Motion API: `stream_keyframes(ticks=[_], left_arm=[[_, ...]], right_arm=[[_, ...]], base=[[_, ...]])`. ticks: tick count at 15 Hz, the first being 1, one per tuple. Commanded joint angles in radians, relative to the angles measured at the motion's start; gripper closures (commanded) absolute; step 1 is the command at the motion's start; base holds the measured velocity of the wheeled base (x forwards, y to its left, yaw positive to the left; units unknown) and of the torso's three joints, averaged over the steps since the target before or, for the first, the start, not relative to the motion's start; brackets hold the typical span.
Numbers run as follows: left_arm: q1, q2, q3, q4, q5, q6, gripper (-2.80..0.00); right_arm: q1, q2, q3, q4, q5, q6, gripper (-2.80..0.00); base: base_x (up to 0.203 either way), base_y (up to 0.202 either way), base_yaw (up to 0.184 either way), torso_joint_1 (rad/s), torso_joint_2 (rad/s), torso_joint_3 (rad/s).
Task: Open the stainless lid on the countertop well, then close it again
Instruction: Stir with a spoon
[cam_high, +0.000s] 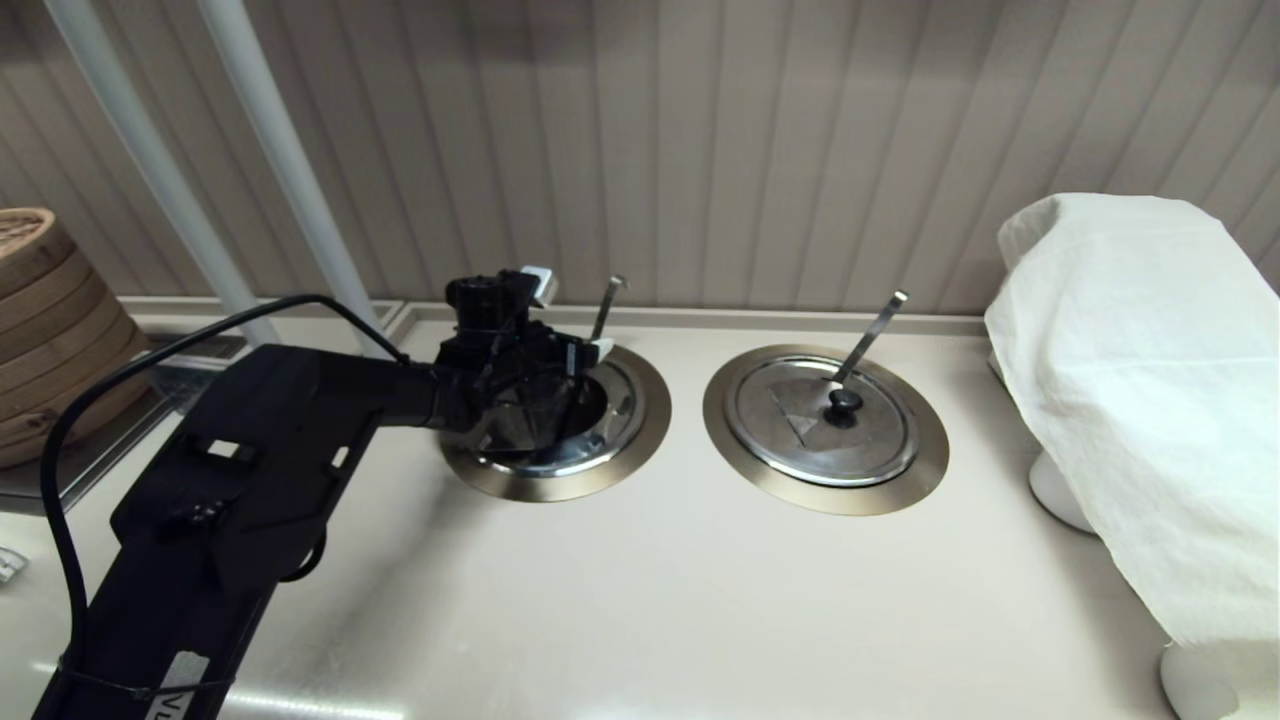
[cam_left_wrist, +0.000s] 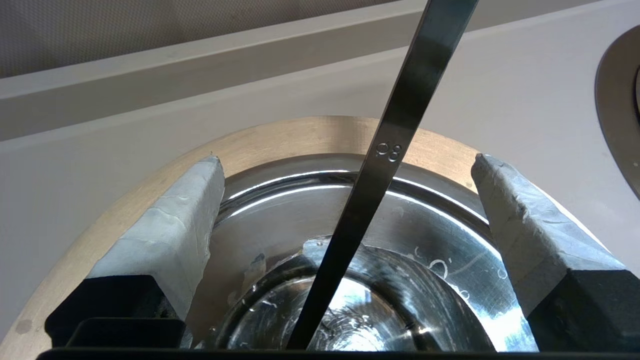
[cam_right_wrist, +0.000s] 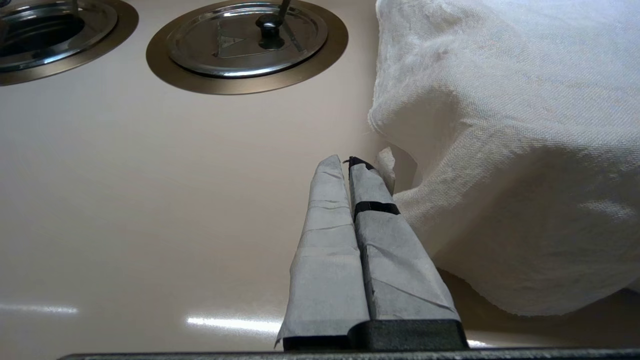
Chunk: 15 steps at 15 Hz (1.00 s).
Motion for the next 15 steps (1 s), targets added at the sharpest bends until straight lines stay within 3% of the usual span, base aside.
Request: stream_keyframes(ticks=[1,9,12,15], left_arm=[[-0.006,0.016,-0.007,-0.009,-0.017,0.000,-2.80],[-0.021,0.076,-0.025,-0.032,-0.027,0.000,-2.80],[-0.021,0.117,-0.028,-0.154,-0.026,-0.003,-2.80],[-0.021,0.124,-0.028,-0.156,-0.027,-0.003,-2.80]], right_arm=[[0.000,0.001,0.000,0.000,0.000,-0.001,0.00],[0.000,0.000,0.000,0.000,0.000,-0.001,0.00],[0.000,0.001,0.000,0.000,0.000,-0.001,0.00],[0.000,0.000,0.000,0.000,0.000,-0.001,0.00]], base=[[0.000,0.000,0.000,0.000,0.00,0.000],[0.000,0.000,0.000,0.000,0.00,0.000],[0.000,0.000,0.000,0.000,0.00,0.000],[0.000,0.000,0.000,0.000,0.00,0.000]])
